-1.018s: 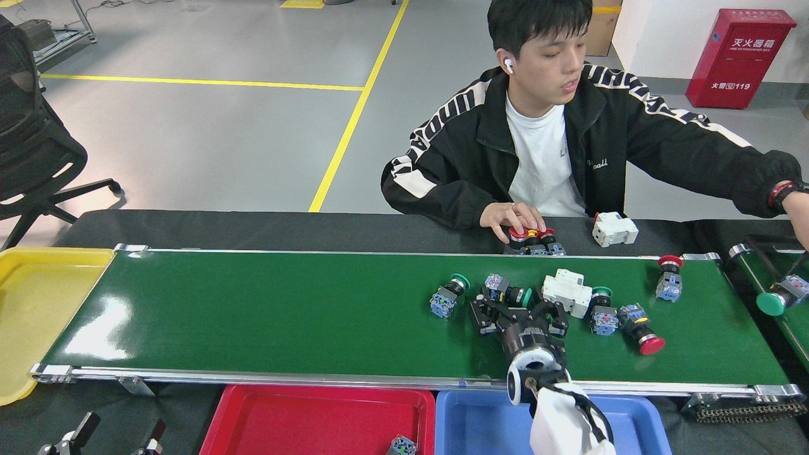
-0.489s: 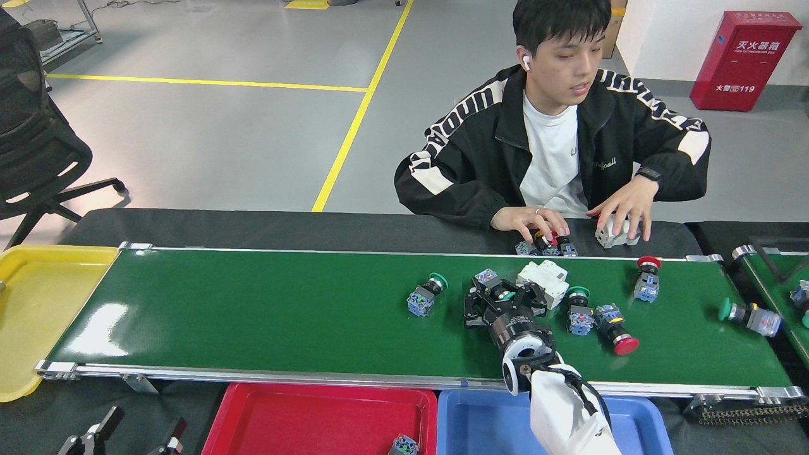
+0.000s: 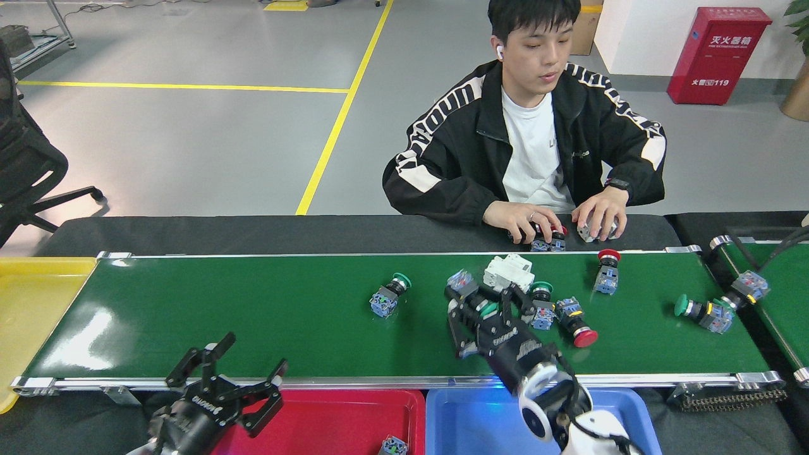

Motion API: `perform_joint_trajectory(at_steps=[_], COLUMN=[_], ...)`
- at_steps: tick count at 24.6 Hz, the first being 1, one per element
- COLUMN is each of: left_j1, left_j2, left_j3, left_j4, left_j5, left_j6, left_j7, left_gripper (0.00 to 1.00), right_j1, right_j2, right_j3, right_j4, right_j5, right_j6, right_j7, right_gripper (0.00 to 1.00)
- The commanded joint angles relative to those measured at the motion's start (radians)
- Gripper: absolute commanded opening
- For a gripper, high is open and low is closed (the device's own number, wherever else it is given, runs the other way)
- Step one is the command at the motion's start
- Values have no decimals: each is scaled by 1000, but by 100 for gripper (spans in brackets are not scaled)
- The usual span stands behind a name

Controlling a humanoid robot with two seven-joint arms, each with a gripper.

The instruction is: Pick switch part from conveyor to tray

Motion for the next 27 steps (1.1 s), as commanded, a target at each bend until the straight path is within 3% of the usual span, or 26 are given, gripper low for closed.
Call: perform_joint_trajectory(at_steps=[1, 2, 3, 11, 13, 16, 17, 18, 21, 23, 26, 27], left_j1=[-52, -75, -96, -247, -250, -259, -271, -279, -287, -287, -285, -285], left_j2=[-6, -6, -8, -45, -45, -45, -41, -41, -26, -12, 5, 8], left_j3=[-33, -51, -65, -91, -91, -93, -94, -96, -97, -94, -88, -85], left_j4=[41, 71, 103, 287, 298, 323, 346, 361, 387, 401, 422, 422], left_j5=[-12, -23, -29, -31, -31, -38, -55, -71, -86, -87, -80, -80], left_j6=[58, 84, 101, 110, 110, 116, 122, 127, 119, 127, 121, 121], left_j7=[-14, -13, -11, -5, -4, -4, -2, -2, 27, 27, 29, 29], left_gripper=[100, 100, 100, 100, 100, 97, 88, 86, 63, 35, 11, 8], right_j1=[22, 31, 37, 25, -7, -83, -90, -92, -63, 33, 172, 191], right_j2=[1, 10, 27, 108, 121, 105, 92, 78, 23, 10, -22, -23], right_j3=[37, 51, 58, 68, 61, 2, -27, -46, -83, -83, -83, -80], right_j4=[-49, -50, -50, -47, -50, -52, -52, -52, -61, -95, -171, -174], right_j5=[13, 27, 37, 42, 42, 42, 42, 42, 42, 42, 45, 48], right_j6=[-93, -81, -56, 2, 79, 333, 411, 451, 503, 520, 520, 520], right_j7=[25, 50, 91, 150, 148, 144, 142, 139, 71, -13, -54, -54], right_gripper=[30, 70, 99, 98, 97, 97, 98, 98, 98, 98, 98, 98])
